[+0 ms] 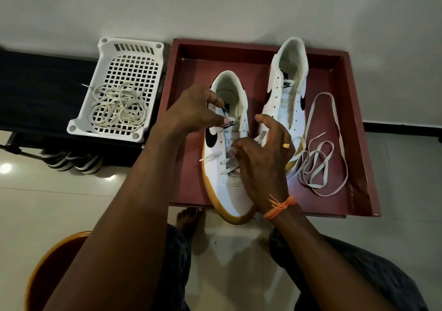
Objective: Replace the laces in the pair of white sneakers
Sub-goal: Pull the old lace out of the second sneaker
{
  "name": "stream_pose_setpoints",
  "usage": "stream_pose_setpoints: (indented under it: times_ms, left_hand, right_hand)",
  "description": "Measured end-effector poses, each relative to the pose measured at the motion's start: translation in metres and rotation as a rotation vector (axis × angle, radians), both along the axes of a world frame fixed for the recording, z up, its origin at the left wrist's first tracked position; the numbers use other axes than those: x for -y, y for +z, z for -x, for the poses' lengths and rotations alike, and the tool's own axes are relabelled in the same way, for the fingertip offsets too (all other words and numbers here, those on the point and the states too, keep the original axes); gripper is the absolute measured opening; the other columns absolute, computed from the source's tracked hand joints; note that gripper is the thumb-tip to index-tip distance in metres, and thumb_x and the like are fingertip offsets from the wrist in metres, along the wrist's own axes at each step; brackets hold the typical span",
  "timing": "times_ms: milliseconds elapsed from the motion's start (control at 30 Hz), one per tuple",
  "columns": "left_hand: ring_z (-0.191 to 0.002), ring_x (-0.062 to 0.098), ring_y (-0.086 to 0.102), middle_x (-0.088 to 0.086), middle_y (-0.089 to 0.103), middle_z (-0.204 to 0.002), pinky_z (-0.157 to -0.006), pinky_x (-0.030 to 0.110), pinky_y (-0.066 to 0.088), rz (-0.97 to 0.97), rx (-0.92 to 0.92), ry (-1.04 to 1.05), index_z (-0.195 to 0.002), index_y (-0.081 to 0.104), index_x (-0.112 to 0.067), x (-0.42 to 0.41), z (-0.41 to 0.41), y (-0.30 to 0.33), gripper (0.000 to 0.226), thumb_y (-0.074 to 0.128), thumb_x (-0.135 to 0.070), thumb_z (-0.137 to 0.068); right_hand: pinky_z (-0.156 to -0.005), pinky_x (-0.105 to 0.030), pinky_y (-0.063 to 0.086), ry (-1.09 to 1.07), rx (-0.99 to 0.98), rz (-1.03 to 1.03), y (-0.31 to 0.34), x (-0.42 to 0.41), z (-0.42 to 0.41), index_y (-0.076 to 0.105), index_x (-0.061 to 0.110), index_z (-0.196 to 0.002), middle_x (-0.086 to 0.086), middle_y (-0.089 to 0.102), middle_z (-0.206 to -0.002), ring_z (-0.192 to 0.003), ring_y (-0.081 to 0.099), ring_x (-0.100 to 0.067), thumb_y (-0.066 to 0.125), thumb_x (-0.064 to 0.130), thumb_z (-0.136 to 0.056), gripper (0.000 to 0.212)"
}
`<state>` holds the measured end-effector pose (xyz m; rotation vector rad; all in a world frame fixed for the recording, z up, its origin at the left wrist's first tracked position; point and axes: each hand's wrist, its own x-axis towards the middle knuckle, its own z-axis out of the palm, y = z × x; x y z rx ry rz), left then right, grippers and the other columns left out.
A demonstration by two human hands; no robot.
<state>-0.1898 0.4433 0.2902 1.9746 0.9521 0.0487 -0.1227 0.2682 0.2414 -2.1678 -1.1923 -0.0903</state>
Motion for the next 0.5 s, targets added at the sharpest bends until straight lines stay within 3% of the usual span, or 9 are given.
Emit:
stream_pose_setpoints:
  times_ms: [100,167,233,300,400,500]
  left_hand:
    - [-0.109,0.018,0.063,0.004,0.065,-0.123,-0.096,0.042,0.054,0.024,0.009,0.005,-0.118,0.070,-0.011,0.000,0.001,0.001,0.051,0.088,-0.022,-0.071]
    - [-0.109,0.019,0.063,0.004,0.064,-0.124,-0.097,0.043,0.053,0.039,0.001,0.007,-0.119,0.069,-0.011,0.000,0.001,0.001,0.051,0.087,-0.017,-0.072]
    - [-0.112,0.021,0.061,0.005,0.063,-0.126,-0.098,0.044,0.053,0.046,-0.013,0.009,-0.120,0.069,-0.012,0.000,0.000,0.002,0.051,0.085,-0.011,-0.072]
    - [-0.113,0.022,0.060,0.006,0.062,-0.128,-0.098,0.043,0.052,0.045,-0.024,0.013,-0.121,0.069,-0.013,0.001,-0.001,0.003,0.052,0.082,-0.006,-0.071]
    - [-0.113,0.023,0.060,0.007,0.062,-0.129,-0.097,0.043,0.053,0.049,-0.024,0.023,-0.121,0.068,-0.013,0.002,0.000,0.003,0.054,0.078,-0.001,-0.070]
    - [-0.111,0.024,0.062,0.008,0.063,-0.125,-0.094,0.044,0.055,0.070,-0.012,0.034,-0.120,0.069,-0.013,0.000,0.000,0.000,0.054,0.076,0.002,-0.069]
  right_hand:
    - [-0.097,-0.033,0.031,-0.165,-0.161,-0.121,0.006,0.001,-0.012,0.071,0.020,-0.084,-0.013,0.046,-0.128,-0.123,0.043,-0.031,0.063,0.029,-0.087,0.013]
    - [-0.098,-0.036,0.037,-0.197,-0.227,-0.164,0.006,0.001,-0.015,0.072,0.019,-0.084,-0.014,0.045,-0.128,-0.122,0.044,-0.031,0.064,0.026,-0.087,0.011]
    - [-0.105,-0.032,0.034,-0.156,-0.194,-0.153,0.006,0.001,-0.012,0.072,0.018,-0.090,-0.016,0.043,-0.136,-0.127,0.041,-0.033,0.064,0.022,-0.088,0.009]
    - [-0.112,-0.024,0.021,-0.070,-0.076,-0.088,0.007,0.000,-0.006,0.070,0.019,-0.108,-0.020,0.032,-0.149,-0.138,0.031,-0.035,0.067,0.017,-0.086,0.022]
    - [-0.111,-0.047,0.029,0.078,0.091,0.046,0.003,0.000,-0.003,0.068,0.024,-0.120,-0.024,0.027,-0.153,-0.140,0.029,-0.038,0.065,0.016,-0.086,0.035]
    - [-0.093,-0.054,0.047,0.121,0.022,0.103,-0.004,-0.001,-0.005,0.072,0.017,-0.099,-0.022,0.040,-0.148,-0.126,0.048,-0.041,0.066,0.015,-0.086,0.014]
